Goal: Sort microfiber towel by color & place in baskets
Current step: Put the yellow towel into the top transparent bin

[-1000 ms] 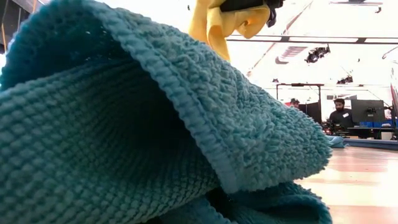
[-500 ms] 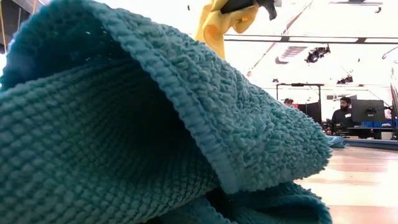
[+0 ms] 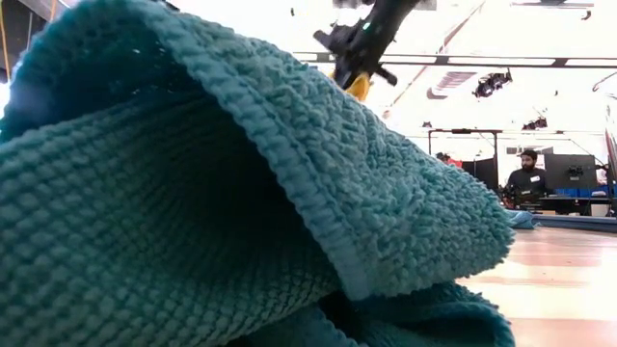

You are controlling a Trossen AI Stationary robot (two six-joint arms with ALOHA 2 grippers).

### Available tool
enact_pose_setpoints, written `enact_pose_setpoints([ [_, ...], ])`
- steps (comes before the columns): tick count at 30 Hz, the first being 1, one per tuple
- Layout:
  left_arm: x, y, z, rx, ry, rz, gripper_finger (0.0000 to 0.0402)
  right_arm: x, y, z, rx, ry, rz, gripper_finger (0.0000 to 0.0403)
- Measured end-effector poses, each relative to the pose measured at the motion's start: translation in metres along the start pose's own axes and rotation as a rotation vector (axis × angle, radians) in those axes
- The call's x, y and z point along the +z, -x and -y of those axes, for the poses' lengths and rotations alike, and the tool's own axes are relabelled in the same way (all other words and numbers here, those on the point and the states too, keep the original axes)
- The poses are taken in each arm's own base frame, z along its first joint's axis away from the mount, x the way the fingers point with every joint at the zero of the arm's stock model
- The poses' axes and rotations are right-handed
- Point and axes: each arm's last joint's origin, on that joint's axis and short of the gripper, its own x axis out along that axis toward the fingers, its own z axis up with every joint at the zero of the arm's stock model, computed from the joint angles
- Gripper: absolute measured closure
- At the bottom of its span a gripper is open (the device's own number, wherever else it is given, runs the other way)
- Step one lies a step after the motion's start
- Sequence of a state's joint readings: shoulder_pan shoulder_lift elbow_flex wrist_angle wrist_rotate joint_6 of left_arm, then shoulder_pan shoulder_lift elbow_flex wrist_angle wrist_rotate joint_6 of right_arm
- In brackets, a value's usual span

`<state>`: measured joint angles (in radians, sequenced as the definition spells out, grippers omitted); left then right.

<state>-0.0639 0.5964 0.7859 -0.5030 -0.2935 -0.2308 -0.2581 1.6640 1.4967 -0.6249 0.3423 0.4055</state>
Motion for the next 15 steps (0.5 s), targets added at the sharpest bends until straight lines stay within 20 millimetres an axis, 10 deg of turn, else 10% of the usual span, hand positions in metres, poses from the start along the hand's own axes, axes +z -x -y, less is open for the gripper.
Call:
enact_pose_setpoints([
  [15, -0.010, 0.003, -0.003, -0.002, -0.006, 0.003, 0.0280, -0.016, -0.140, -0.005, 0.016, -0.195, -0.379, 0.0352],
])
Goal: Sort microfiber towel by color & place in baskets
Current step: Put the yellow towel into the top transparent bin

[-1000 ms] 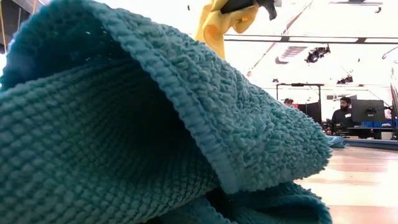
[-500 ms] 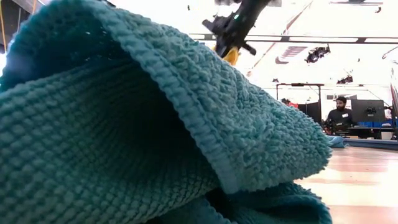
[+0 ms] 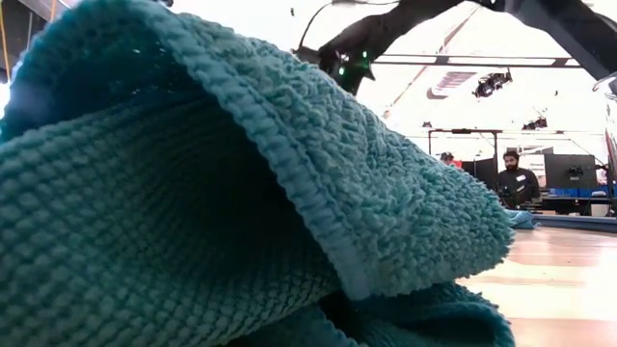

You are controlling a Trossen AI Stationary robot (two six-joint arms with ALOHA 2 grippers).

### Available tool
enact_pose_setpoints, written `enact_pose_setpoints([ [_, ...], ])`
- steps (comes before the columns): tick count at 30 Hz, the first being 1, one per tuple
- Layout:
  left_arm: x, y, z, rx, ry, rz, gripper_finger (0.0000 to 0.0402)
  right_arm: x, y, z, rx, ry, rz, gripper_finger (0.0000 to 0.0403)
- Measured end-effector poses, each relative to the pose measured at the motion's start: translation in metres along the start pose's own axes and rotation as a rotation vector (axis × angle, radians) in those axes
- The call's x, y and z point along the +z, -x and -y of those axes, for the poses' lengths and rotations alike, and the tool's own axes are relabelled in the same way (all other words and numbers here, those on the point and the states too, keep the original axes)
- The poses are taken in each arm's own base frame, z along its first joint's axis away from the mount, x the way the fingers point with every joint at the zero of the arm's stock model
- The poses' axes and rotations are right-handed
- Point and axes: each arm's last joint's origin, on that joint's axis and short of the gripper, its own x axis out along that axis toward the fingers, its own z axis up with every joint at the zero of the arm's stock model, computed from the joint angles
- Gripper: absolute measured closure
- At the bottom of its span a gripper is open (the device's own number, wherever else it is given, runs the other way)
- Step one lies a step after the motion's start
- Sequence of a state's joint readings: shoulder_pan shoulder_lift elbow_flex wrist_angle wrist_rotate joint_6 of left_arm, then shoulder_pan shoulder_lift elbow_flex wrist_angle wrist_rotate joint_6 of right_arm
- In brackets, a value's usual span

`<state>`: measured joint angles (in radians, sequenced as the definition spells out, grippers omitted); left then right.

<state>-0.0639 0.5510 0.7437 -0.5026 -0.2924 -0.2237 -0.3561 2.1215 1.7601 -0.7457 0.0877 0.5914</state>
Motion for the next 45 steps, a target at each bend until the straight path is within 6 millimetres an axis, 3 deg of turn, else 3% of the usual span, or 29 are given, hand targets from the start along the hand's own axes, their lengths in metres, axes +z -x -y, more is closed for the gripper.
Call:
enact_pose_setpoints([
  [4, -0.001, 0.000, 0.000, -0.011, -0.004, -0.015, 0.0280, -0.007, -0.020, 0.007, -0.004, -0.052, -0.059, 0.0314],
  [9, -0.002, 0.003, -0.001, -0.018, 0.004, -0.015, 0.0280, -0.008, -0.024, 0.008, -0.007, -0.085, -0.063, 0.0259],
  [13, -0.002, 0.005, -0.001, -0.020, 0.007, -0.008, 0.0280, -0.004, -0.011, 0.007, 0.016, -0.069, -0.050, 0.0222],
  [17, -0.002, 0.005, -0.001, -0.021, 0.008, -0.005, 0.0280, 0.003, 0.014, 0.006, 0.031, -0.052, -0.019, 0.0201],
  [28, -0.002, 0.005, -0.002, -0.013, 0.009, -0.004, 0.0280, 0.016, 0.091, 0.011, -0.077, -0.015, 0.123, 0.0195],
  [32, -0.002, 0.005, -0.002, -0.013, 0.010, -0.003, 0.0280, 0.016, 0.098, 0.012, -0.094, -0.009, 0.132, 0.0195],
  [39, -0.002, 0.005, -0.002, -0.013, 0.011, -0.003, 0.0280, 0.011, 0.099, 0.006, 0.067, 0.021, 0.020, 0.0194],
  [43, -0.002, 0.005, -0.002, -0.013, 0.011, -0.003, 0.0280, 0.007, 0.099, 0.012, -0.067, -0.031, 0.026, 0.0194],
  [45, -0.002, 0.005, -0.002, -0.007, 0.010, -0.002, 0.0280, 0.008, 0.099, 0.013, -0.040, 0.001, 0.012, 0.0194],
])
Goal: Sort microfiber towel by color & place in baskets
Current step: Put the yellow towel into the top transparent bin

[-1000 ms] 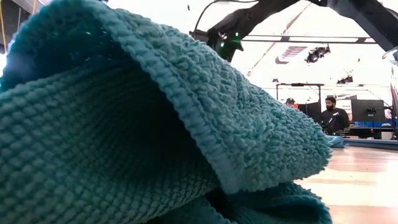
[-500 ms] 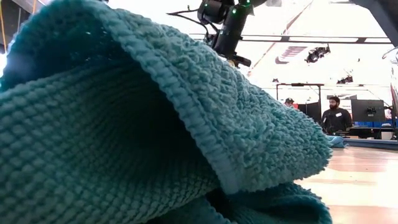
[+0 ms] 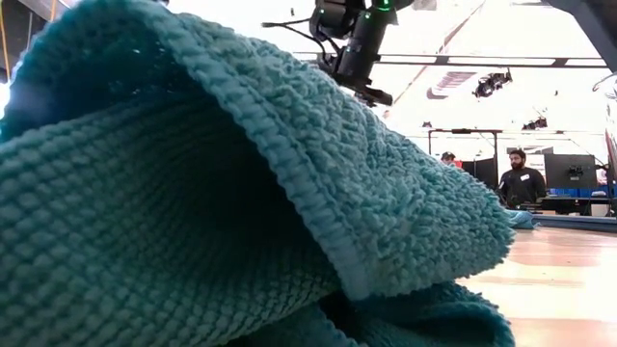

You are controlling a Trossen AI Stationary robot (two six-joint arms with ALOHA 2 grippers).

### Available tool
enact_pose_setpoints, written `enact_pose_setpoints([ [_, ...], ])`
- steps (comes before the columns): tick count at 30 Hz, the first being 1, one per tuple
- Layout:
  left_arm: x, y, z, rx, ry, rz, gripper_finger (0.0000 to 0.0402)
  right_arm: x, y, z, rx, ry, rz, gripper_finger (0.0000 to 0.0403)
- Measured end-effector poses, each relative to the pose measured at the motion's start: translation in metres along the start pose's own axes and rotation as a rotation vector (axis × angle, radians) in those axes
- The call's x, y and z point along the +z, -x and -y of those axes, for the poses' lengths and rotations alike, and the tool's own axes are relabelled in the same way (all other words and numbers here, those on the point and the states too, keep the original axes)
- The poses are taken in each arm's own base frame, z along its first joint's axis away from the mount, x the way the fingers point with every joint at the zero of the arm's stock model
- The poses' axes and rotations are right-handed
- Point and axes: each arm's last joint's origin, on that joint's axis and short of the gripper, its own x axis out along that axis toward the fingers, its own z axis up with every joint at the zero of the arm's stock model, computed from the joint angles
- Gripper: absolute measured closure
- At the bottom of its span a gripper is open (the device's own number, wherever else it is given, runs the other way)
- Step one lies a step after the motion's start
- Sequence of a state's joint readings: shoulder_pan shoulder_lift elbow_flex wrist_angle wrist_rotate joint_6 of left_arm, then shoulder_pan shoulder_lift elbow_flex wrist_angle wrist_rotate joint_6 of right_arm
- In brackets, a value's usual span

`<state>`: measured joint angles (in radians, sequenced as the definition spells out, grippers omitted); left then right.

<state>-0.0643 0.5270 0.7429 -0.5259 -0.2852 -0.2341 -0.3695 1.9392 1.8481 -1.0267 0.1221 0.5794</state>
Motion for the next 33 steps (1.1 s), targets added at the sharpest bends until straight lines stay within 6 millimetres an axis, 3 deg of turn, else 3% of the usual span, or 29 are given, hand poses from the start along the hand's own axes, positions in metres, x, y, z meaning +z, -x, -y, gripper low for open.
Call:
enact_pose_setpoints([
  [4, 0.000, 0.000, -0.001, 0.034, 0.000, 0.008, 0.0280, -0.003, 0.000, -0.001, -0.003, 0.013, -0.019, 0.0194],
  [8, 0.000, 0.000, -0.002, 0.066, 0.000, 0.016, 0.0280, -0.003, 0.000, -0.002, 0.123, 0.033, -0.099, 0.0194],
  [14, 0.001, 0.000, -0.003, 0.114, -0.001, 0.027, 0.0280, -0.009, 0.001, 0.003, 0.037, -0.004, -0.130, 0.0194],
  [22, 0.001, 0.000, -0.004, 0.143, -0.023, 0.031, 0.0280, -0.011, 0.002, 0.004, -0.043, -0.013, -0.103, 0.0195],
  [33, 0.002, 0.001, -0.008, 0.289, -0.046, 0.061, 0.0280, -0.007, 0.004, -0.017, 0.005, -0.021, 0.059, 0.0195],
])
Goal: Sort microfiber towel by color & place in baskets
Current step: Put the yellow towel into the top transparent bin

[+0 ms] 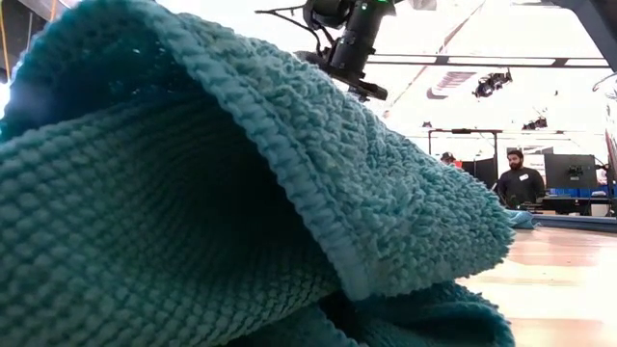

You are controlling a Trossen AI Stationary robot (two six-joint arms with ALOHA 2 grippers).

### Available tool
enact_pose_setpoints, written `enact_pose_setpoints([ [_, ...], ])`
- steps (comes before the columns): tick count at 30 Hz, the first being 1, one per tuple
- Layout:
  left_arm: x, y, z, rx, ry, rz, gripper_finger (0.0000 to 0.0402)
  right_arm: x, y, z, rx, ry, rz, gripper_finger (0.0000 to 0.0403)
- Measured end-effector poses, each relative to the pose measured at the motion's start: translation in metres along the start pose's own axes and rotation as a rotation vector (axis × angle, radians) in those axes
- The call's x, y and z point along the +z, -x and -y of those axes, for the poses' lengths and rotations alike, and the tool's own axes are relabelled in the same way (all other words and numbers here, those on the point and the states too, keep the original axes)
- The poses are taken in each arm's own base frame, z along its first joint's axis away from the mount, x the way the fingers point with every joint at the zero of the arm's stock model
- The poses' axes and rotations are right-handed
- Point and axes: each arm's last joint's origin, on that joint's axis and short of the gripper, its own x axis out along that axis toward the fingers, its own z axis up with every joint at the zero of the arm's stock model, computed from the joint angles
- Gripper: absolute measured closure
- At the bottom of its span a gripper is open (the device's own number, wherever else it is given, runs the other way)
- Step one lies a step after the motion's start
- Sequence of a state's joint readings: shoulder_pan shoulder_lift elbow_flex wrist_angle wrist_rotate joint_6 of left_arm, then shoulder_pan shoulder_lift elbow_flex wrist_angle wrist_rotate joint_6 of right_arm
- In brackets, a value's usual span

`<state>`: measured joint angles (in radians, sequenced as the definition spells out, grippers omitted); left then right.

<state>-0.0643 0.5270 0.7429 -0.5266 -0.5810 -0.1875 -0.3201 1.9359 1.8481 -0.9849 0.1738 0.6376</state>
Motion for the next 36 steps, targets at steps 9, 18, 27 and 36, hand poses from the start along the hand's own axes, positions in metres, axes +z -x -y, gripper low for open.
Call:
enact_pose_setpoints([
  [9, 0.000, 0.000, -0.001, 0.038, -0.053, 0.006, 0.0280, -0.010, -0.051, -0.009, -0.016, -0.019, -0.120, 0.0195],
  [18, 0.000, 0.000, -0.001, 0.037, -0.053, 0.006, 0.0280, -0.020, -0.111, -0.002, -0.046, -0.038, -0.263, 0.0195],
  [27, 0.000, 0.000, -0.001, 0.037, -0.051, 0.006, 0.0280, -0.021, -0.115, -0.003, -0.031, -0.061, -0.266, 0.0195],
  [36, 0.000, 0.000, -0.001, 0.032, -0.052, 0.003, 0.0280, -0.008, -0.078, -0.013, -0.019, -0.045, -0.212, 0.0195],
])
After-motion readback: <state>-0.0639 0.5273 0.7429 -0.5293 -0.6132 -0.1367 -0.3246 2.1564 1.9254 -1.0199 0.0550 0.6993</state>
